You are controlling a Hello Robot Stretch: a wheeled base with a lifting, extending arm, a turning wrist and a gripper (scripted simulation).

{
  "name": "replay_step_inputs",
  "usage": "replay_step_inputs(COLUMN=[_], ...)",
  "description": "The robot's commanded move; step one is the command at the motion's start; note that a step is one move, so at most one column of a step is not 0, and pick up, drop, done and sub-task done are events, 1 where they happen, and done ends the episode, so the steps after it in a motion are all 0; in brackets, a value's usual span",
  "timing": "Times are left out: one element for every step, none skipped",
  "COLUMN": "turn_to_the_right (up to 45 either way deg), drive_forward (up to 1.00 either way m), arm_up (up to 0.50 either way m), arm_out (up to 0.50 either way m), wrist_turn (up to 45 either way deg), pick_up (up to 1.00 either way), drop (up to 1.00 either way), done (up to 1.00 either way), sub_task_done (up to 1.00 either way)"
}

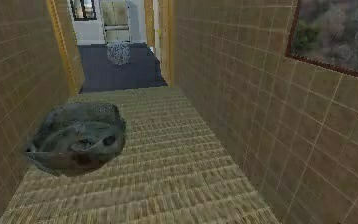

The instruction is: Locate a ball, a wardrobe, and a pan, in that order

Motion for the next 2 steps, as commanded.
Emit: replay_step_inputs(turn_to_the_right=[0.0, 0.0], drive_forward=[1.00, 0.70], arm_up=[0.00, 0.00], arm_out=[0.00, 0.00], wrist_turn=[0.0, 0.0], pick_up=[0.00, 0.00], drop=[0.00, 0.00], done=[0.00, 0.00], sub_task_done=[0.00, 0.00])
